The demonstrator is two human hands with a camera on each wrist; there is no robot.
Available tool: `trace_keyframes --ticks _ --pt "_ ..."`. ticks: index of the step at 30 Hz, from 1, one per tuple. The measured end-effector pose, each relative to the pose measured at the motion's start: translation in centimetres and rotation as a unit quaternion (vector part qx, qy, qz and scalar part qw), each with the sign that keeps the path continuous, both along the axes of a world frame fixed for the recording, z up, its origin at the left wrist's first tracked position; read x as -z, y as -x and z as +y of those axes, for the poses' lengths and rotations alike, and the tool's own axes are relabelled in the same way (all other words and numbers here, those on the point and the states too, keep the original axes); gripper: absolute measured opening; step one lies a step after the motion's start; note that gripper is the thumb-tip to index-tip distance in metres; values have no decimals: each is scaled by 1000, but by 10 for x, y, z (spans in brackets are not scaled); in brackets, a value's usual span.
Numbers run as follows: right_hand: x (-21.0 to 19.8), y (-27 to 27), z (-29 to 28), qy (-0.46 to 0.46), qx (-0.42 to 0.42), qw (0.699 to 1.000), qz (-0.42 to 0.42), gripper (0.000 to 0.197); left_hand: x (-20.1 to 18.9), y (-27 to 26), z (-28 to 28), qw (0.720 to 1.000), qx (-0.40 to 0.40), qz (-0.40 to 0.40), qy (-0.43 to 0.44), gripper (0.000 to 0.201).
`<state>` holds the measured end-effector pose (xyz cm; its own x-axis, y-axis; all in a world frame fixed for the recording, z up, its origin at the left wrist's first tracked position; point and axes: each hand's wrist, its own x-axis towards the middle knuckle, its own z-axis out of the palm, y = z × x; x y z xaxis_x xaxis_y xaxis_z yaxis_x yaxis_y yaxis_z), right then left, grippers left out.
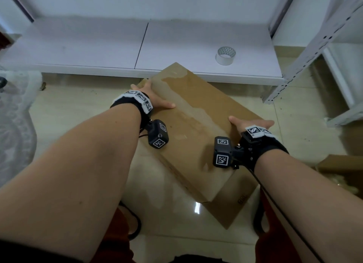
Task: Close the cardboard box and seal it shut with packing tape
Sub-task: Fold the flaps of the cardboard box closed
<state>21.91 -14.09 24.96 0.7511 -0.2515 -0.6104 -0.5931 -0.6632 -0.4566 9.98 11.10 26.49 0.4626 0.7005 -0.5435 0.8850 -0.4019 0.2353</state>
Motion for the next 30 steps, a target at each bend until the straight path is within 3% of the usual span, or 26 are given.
trace_keyframes --ticks 7,11,13,19,21,23,25,28,30 --pt "-3 1 8 8 -42 996 -75 113 11 17 14 999 -36 -25 -27 127" --pt "-10 -17 26 11 -152 977 -148 108 18 25 13 993 -118 13 -5 145" --pt "-13 -24 38 22 -214 961 -176 99 20 32 11 990 -136 31 1 140" --pt "3 -19 53 116 -303 931 -168 87 28 47 4 981 -191 24 -19 165" --pt "14 -13 52 159 -342 912 -162 82 19 49 -7 986 -155 22 -55 140" --pt "21 -9 51 177 -383 889 -177 70 15 49 -14 993 -64 9 -99 110" --pt "24 -3 50 190 -440 853 -205 59 21 47 -14 996 27 11 -82 90" --pt "27 8 61 184 -527 789 -256 53 29 46 -6 996 55 36 -66 82" --pt "31 15 79 141 -563 770 -264 54 22 41 -4 992 75 41 -97 80"
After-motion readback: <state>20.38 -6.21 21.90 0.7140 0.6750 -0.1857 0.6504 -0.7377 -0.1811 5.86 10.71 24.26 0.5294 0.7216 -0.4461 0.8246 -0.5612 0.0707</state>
